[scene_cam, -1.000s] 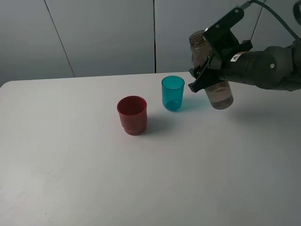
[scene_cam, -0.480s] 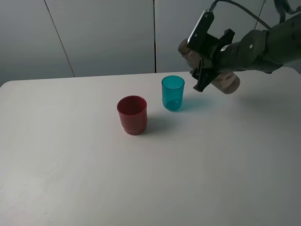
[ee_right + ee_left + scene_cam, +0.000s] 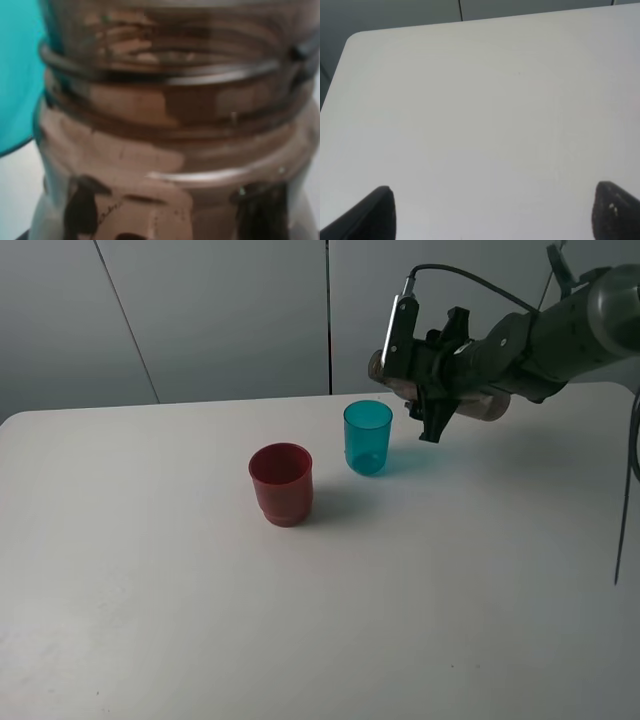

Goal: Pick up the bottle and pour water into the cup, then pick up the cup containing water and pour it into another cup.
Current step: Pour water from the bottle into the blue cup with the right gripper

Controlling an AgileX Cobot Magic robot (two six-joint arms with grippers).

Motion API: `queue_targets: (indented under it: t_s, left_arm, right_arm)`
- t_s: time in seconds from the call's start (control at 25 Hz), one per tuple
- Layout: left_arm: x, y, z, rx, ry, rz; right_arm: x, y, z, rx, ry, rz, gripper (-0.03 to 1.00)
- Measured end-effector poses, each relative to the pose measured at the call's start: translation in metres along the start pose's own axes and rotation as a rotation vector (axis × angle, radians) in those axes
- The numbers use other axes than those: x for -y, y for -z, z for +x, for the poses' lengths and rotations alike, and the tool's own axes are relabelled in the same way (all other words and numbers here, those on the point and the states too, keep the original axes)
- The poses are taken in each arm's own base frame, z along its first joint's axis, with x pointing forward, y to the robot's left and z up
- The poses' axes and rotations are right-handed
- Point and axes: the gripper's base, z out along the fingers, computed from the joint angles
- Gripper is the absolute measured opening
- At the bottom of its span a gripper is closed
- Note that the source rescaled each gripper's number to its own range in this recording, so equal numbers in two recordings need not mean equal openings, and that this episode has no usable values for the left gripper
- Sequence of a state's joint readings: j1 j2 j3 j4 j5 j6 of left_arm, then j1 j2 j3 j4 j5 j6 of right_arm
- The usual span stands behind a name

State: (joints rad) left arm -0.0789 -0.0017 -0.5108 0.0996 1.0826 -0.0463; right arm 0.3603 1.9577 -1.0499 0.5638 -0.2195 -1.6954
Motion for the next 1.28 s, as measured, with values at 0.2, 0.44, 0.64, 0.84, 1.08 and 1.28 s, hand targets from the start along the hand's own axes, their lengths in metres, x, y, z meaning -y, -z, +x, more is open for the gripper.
queue_targets:
  t_s: [0.2,0.44,0.64,0.84,1.08,1.28]
  left_arm:
    - [0.0,0.0,0.0,0.0,0.0,0.0]
    - [0.0,0.0,0.0,0.0,0.0,0.0]
    - [0.0,0.0,0.0,0.0,0.0,0.0]
    - [0.0,0.0,0.0,0.0,0.0,0.0]
    - [0.0,0.0,0.0,0.0,0.0,0.0]
    - [0.0,0.0,0.0,0.0,0.0,0.0]
  right_arm:
    - [0.0,-0.002,0.003,-0.023,0.104,0.018,0.04]
    - [0.001,-0.007,0.006,-0.052,0.159,0.071,0.04]
    - [0.004,-0.01,0.007,-0.071,0.229,0.112,0.04]
    - [0.008,-0.009,0.007,-0.084,0.296,0.148,0.04]
    - [0.012,-0.009,0.005,-0.077,0.382,0.192,0.04]
    - [0.013,-0.009,0.003,-0.064,0.435,0.206,0.04]
